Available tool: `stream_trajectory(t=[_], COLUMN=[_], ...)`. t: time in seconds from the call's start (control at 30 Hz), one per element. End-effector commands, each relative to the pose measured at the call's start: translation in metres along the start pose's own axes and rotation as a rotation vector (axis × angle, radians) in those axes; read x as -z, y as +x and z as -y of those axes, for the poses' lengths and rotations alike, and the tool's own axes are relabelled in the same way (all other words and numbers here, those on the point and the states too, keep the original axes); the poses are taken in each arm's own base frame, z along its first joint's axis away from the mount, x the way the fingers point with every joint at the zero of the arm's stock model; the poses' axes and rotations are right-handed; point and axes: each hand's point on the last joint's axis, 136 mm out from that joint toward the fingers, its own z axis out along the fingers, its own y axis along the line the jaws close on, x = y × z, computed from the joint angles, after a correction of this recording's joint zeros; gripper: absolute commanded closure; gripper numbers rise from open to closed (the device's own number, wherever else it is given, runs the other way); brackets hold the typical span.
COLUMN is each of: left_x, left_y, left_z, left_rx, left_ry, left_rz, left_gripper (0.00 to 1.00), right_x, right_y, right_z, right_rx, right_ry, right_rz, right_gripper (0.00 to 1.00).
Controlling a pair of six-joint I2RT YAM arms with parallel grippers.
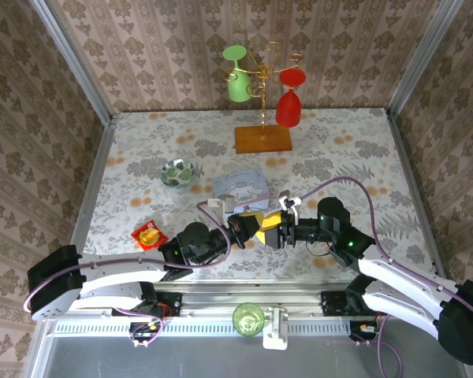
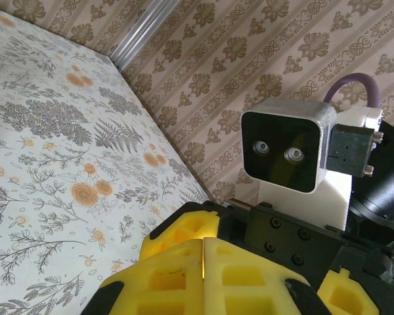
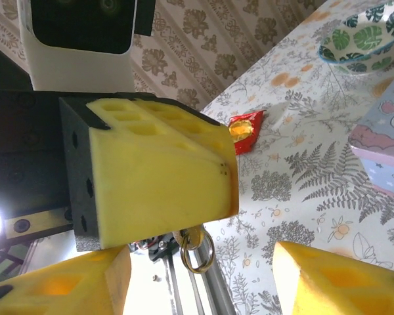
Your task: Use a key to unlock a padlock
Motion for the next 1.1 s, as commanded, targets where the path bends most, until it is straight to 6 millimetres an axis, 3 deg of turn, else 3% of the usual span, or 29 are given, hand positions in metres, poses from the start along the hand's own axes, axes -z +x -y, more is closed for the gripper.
stream_trajectory(t=[0.0, 0.13, 0.23, 0.47, 0.53, 0.63, 0.67, 0.73, 0.93, 1.07], left_x=[0.001, 0.002, 0.002, 0.002, 0.004, 0.009, 0.011, 0.012, 0.018, 0.018], left_y=[-0.006, -0.005, -0.003, -0.003, -0.004, -0.008, -0.009, -0.011, -0.016, -0.012], left_z=[0.013, 0.01, 0.005, 0.004, 0.003, -0.002, -0.003, -0.002, -0.007, -0.013], left_rx=[0.024, 0.039, 0.064, 0.067, 0.061, 0.056, 0.055, 0.045, 0.022, 0.005], left_ry=[0.039, 0.033, 0.029, 0.028, 0.015, -0.01, -0.019, -0.019, -0.054, -0.094], left_rz=[0.011, 0.018, 0.027, 0.03, 0.028, 0.042, 0.044, 0.043, 0.043, 0.005], left_gripper=[1.0, 1.0, 1.0, 1.0, 0.99, 0.78, 0.75, 0.75, 0.57, 0.58], right_x=[0.0, 0.0, 0.001, 0.003, 0.004, 0.005, 0.004, 0.004, 0.004, 0.003], right_y=[-0.018, -0.022, -0.024, -0.022, -0.018, -0.012, -0.009, -0.006, -0.006, -0.004], right_z=[-0.003, -0.001, 0.003, 0.009, 0.01, 0.01, 0.01, 0.011, 0.011, 0.011], right_rx=[0.077, 0.085, 0.098, 0.112, 0.107, 0.093, 0.086, 0.082, 0.083, 0.078], right_ry=[0.02, 0.03, 0.059, 0.093, 0.098, 0.093, 0.089, 0.09, 0.09, 0.088], right_rz=[0.055, 0.108, 0.136, 0.153, 0.145, 0.125, 0.117, 0.103, 0.109, 0.083], right_gripper=[0.46, 0.61, 0.66, 0.95, 0.97, 1.0, 1.0, 1.0, 1.0, 1.0])
